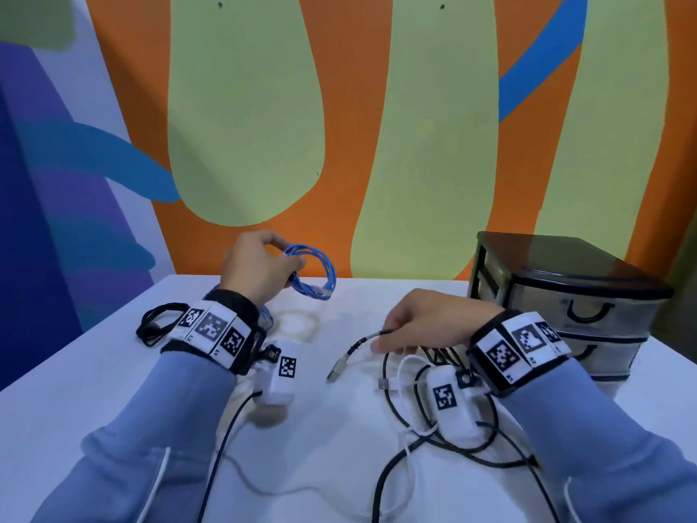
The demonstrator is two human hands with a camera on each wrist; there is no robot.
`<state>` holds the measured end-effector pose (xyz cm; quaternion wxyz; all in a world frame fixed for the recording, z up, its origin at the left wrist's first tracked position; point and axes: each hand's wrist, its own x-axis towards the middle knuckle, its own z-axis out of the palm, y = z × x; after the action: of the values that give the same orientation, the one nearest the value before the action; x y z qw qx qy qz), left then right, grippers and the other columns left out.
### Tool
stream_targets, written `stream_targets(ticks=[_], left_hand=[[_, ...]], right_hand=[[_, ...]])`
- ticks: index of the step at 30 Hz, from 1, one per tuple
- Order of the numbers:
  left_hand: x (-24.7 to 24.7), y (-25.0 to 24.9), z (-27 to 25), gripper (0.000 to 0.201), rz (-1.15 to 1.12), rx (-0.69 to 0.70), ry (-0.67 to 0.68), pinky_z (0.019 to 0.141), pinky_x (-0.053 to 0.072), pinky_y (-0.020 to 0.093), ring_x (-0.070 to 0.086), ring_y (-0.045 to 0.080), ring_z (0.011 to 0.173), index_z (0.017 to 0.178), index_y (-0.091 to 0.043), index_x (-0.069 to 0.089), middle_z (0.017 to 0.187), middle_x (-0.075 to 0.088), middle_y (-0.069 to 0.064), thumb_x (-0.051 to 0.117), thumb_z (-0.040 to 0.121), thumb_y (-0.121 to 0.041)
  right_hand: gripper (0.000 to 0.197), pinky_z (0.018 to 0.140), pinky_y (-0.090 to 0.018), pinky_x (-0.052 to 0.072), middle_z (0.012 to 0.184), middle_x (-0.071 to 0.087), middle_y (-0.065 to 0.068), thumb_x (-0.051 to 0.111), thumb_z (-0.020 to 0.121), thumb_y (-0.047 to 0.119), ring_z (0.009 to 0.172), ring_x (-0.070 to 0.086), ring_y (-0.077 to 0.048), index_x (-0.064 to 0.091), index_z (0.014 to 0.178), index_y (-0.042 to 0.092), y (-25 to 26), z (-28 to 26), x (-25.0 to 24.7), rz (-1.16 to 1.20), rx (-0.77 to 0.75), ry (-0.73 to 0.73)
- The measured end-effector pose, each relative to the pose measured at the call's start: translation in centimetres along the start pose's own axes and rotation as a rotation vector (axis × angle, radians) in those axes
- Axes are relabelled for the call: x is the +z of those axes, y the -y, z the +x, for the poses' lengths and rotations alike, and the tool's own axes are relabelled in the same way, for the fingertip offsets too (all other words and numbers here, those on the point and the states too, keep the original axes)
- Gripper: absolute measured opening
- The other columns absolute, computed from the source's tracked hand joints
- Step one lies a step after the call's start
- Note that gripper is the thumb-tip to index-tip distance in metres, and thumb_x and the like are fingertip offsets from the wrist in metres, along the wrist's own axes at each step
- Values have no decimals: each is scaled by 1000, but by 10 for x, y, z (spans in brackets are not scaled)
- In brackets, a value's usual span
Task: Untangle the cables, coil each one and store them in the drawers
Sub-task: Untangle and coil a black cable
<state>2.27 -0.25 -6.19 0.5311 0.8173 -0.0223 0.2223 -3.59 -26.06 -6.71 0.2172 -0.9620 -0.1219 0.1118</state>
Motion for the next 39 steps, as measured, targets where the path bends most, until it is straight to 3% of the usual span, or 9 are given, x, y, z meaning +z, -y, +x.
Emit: stream_targets(ticks=[5,9,15,21,23,25,29,33,39], left_hand=[[3,11,8,7,175,-129,97,57,59,26,71,16,57,85,-7,75,79,77,14,82,86,-5],[3,24,21,5,441,-128,132,73,65,40,75,28,72,81,-7,78,77,79,12,76,86,-8],[22,18,38,10,917,3,256,52,44,29,58,23,65,85,-4,67,77,66,9,63,94,-4],[26,-2,31,13,1177,37,435,54,46,27,58,20,66,96,-6,68,78,64,4,70,97,-19],[23,-13,27,22,1081,159,384,69,55,32,65,23,82,117,-12,71,96,71,5,66,100,-25],[24,-34,14,33,626,259,360,78,54,30,66,21,91,135,-21,67,115,73,6,53,105,-16],[25,-68,-27,41,-178,168,415,78,54,22,73,20,99,123,-16,76,111,78,9,41,105,-5],[31,-62,-29,17,196,456,445,66,44,16,62,2,70,109,-23,80,86,77,-5,69,102,-33],[32,-58,-19,12,239,578,44,65,43,28,57,9,65,92,-24,80,70,68,-8,71,99,-30]], right_hand=[[38,53,-25,40,54,48,4,71,96,45,49,42,-16,71,76,14,-5,0,5,351,-39,-119],[34,46,-24,28,56,34,4,67,101,39,50,25,-15,64,80,12,-6,2,12,671,-68,-284],[29,43,-22,18,60,29,3,63,104,34,50,20,-13,61,84,12,-1,7,17,821,-79,-339],[23,45,-23,17,66,27,4,51,107,24,55,19,-13,63,93,11,-1,11,19,1077,-115,-331],[22,47,-24,18,66,31,4,48,106,19,57,21,-14,67,98,9,-1,12,19,1117,-133,-336],[24,47,-22,19,67,33,3,47,107,16,58,22,-14,68,103,7,1,14,19,1152,-169,-350],[26,51,-22,19,72,27,2,47,111,15,67,16,-18,70,112,5,4,18,21,1191,-267,-387],[17,52,-22,27,68,36,7,54,108,13,60,27,-11,71,111,10,10,17,21,1157,-328,-475],[20,64,-27,47,74,56,-2,63,101,2,66,53,-17,61,119,9,9,5,15,1139,-379,-256]])
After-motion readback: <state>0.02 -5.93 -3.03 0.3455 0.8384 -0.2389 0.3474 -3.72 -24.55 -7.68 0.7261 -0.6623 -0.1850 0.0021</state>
